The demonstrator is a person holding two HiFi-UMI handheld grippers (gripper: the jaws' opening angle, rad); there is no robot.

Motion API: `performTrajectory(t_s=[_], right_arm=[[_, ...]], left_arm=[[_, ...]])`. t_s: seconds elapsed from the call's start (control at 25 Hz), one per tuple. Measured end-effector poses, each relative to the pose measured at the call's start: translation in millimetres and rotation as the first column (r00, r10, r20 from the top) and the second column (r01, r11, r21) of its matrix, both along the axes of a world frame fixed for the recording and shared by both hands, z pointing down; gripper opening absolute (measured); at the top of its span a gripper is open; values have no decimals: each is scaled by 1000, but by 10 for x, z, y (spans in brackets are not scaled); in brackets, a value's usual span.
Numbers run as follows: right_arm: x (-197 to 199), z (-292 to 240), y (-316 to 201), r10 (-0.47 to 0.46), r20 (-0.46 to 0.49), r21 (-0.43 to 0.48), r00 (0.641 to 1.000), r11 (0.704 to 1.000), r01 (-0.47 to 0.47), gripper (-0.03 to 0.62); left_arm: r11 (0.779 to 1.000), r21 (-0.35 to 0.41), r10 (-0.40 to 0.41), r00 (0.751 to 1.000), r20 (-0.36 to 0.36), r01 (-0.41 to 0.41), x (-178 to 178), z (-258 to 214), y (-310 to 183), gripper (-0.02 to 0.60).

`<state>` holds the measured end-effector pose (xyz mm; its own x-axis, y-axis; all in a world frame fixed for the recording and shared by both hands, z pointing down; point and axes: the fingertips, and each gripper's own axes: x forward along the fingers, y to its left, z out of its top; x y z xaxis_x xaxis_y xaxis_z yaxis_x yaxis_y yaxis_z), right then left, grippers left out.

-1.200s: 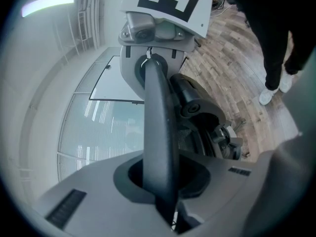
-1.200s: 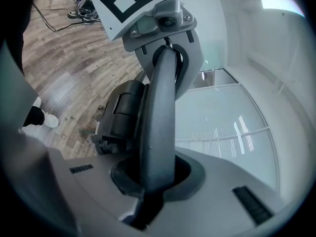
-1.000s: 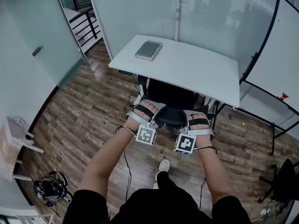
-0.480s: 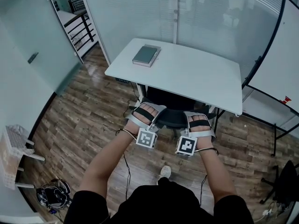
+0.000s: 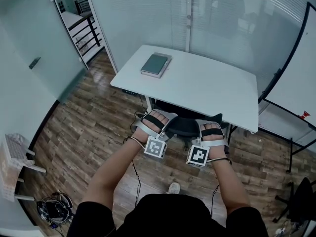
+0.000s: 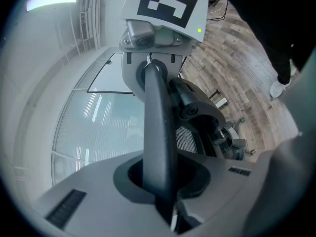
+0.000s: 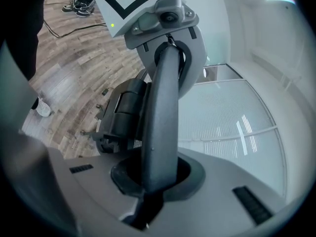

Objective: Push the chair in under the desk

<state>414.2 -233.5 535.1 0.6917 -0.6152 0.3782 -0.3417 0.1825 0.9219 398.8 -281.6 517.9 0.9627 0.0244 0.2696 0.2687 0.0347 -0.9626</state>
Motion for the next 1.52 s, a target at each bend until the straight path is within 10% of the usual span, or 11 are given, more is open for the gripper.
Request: performTrajectory(t_s=[1.04, 1.2, 1.52], right_arm=[[174, -28, -358, -12, -33, -7, 999, 1000, 11, 55], [227, 72, -291, -14, -64, -88, 998, 996, 8, 149], [-246, -274, -49, 63, 15, 103, 998, 993, -64, 204]], left_arm=[[1000, -26, 7, 1000, 4, -7, 184, -62, -360, 71], [1000, -23, -8, 999, 40, 9, 155, 9, -394, 91], [973, -219, -80, 995, -52, 67, -202, -230, -384, 186]])
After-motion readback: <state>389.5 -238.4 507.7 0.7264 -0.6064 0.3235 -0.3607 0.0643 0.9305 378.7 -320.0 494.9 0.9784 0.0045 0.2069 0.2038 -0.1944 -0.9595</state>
